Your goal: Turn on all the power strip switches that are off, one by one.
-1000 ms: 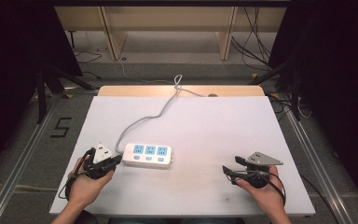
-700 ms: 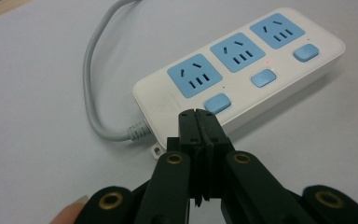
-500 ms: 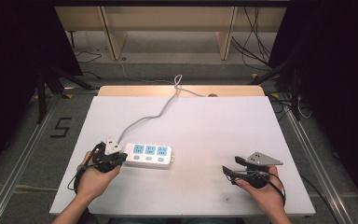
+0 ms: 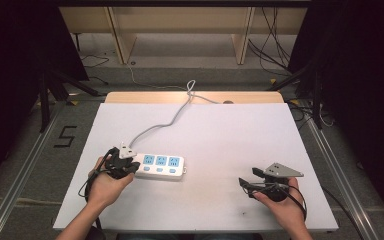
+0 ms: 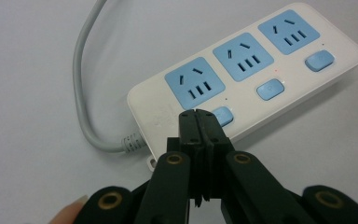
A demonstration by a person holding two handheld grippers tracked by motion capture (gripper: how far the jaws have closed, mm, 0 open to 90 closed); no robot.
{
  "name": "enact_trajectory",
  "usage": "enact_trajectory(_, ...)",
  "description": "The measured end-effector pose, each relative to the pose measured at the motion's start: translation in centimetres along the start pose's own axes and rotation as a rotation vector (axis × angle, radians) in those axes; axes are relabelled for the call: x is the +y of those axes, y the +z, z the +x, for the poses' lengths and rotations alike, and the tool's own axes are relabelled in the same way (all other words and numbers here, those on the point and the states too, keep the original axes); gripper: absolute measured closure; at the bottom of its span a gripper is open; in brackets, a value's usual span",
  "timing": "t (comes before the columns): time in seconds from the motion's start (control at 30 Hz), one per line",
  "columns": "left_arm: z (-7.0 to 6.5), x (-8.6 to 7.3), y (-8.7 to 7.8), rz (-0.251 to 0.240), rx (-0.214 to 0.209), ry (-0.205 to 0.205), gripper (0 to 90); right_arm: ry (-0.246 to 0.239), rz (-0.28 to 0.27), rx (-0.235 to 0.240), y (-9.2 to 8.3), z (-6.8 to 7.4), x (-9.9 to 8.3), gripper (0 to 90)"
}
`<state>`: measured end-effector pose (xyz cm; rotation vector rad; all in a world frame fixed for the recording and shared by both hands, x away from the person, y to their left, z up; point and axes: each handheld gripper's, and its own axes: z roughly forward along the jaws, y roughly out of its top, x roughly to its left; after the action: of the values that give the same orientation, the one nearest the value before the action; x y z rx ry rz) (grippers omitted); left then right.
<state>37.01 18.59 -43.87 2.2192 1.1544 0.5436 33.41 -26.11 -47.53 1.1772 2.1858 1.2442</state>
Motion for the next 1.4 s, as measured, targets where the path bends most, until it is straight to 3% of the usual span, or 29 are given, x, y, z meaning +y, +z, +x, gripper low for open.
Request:
enact_trajectory(0.73,-0.3,1.9,1.3,0.087,-0.035,-0.001,89.3,0.005,0.004,-0.002,0.0,0.0,0.0,33.5)
enact_trajectory(1.4,-0.7,2.4,2.8,0.124,-0.049,0.014,89.3,0.002,0.005,-0.001,0.0,-0.1,0.0,33.5)
